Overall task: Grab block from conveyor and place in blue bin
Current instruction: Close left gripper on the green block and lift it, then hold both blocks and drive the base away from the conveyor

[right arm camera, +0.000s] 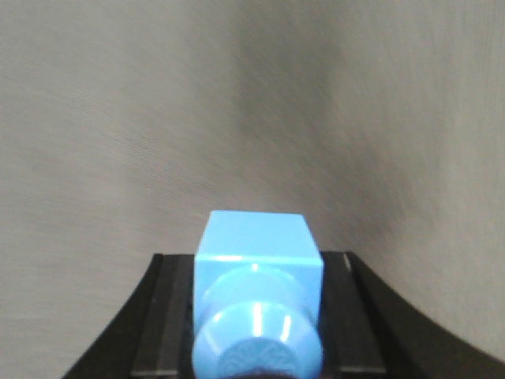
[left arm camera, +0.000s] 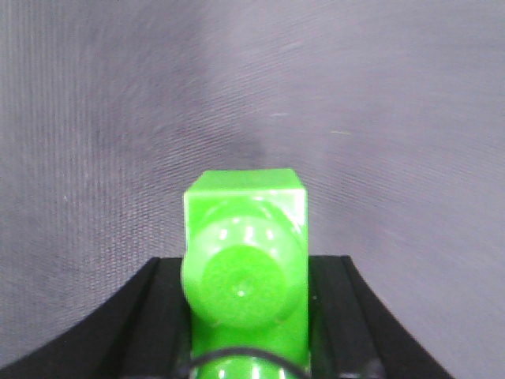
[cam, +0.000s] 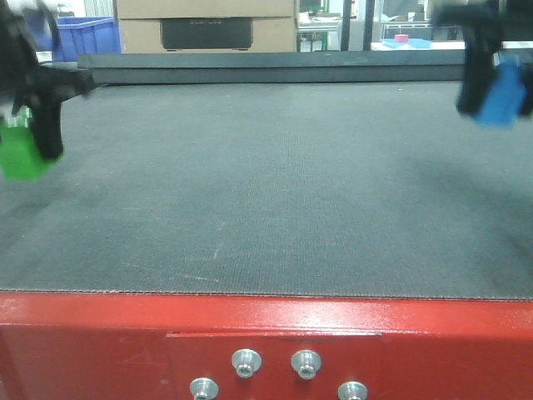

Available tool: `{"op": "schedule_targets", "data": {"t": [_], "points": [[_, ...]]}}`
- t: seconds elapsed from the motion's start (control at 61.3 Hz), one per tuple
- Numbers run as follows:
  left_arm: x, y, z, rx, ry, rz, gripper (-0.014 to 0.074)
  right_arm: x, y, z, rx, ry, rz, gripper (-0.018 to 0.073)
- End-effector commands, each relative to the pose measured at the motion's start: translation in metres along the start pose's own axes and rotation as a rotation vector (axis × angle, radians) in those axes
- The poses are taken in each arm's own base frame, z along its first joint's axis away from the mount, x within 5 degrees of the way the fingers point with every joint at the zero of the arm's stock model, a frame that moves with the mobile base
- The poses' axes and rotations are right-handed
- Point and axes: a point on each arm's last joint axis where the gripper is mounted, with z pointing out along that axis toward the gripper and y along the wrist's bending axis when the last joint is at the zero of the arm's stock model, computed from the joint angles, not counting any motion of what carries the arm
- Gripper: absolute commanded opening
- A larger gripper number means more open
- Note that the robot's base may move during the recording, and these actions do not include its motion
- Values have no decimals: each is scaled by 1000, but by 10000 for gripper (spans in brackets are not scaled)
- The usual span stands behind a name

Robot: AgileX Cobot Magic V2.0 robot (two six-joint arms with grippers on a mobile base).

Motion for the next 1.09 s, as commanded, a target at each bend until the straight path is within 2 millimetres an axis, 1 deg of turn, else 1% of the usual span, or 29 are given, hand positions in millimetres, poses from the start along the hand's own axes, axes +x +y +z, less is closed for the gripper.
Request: {"op": "schedule_targets", "data": {"t": [0.0,0.082,0.114,0.147,0.163,0.179,0.228,0.261,0.277,0.31,0.392,0.408,0.424,0.441,0.506,0.522,0.538,0.555,0.604,0.702,0.8,0.897,0.963,1.077], "points": [[6,-5,-27,69,-105,48,-111,6,4,-24,-9,-128,-54,-162],[17,-7,-40,107,-193,50,-111,18,2,-34,-18,-211,-59,-162],[21,-7,-49,117,-256,49,-111,23,1,-34,-14,-223,-61,-162],[28,-7,-52,128,-289,37,-111,29,-1,-36,-12,-258,-65,-162],[31,-7,-55,133,-308,31,-111,32,-2,-40,-10,-279,-69,-162],[34,-7,-57,137,-328,25,-111,37,-3,-38,-10,-290,-69,-162],[46,-7,-64,150,-396,4,-111,50,-5,-43,-14,-341,-70,-162],[54,-6,-71,155,-451,-8,-111,58,-7,-41,-14,-347,-69,-162],[60,-5,-70,155,-459,-12,-111,64,-9,-41,-15,-362,-69,-162],[70,-4,-73,151,-510,-17,-111,72,-10,-42,-18,-390,-68,-162],[90,-1,-79,148,-619,-35,-111,96,-16,-44,-26,-464,-68,-162],[95,0,-83,146,-661,-38,-111,100,-17,-44,-27,-478,-68,-162],[101,0,-81,145,-669,-41,-111,107,-18,-41,-27,-482,-67,-162],[106,1,-85,145,-705,-46,-111,111,-19,-41,-28,-498,-67,-162],[124,3,-87,143,-758,-57,-111,128,-23,-45,-37,-568,-68,-162],[133,3,-89,142,-782,-59,-111,137,-25,-45,-38,-580,-68,-162],[137,4,-92,142,-804,-60,-111,141,-26,-45,-39,-589,-68,-162],[143,4,-91,142,-804,-60,-111,145,-26,-46,-41,-598,-68,-162],[156,5,-96,143,-830,-61,-111,157,-29,-50,-45,-628,-71,-162],[178,7,-106,147,-889,-61,-111,176,-32,-62,-41,-694,-95,-162],[196,9,-123,153,-983,-63,-111,189,-32,-85,-60,-814,-104,-162],[210,11,-142,157,-1084,-63,-111,200,-33,-106,-82,-944,-109,-162],[220,13,-155,158,-1155,-60,-111,206,-33,-117,-94,-1013,-112,-162],[234,15,-169,140,-1242,-39,-111,216,-33,-134,-117,-1146,-115,-162]]}}
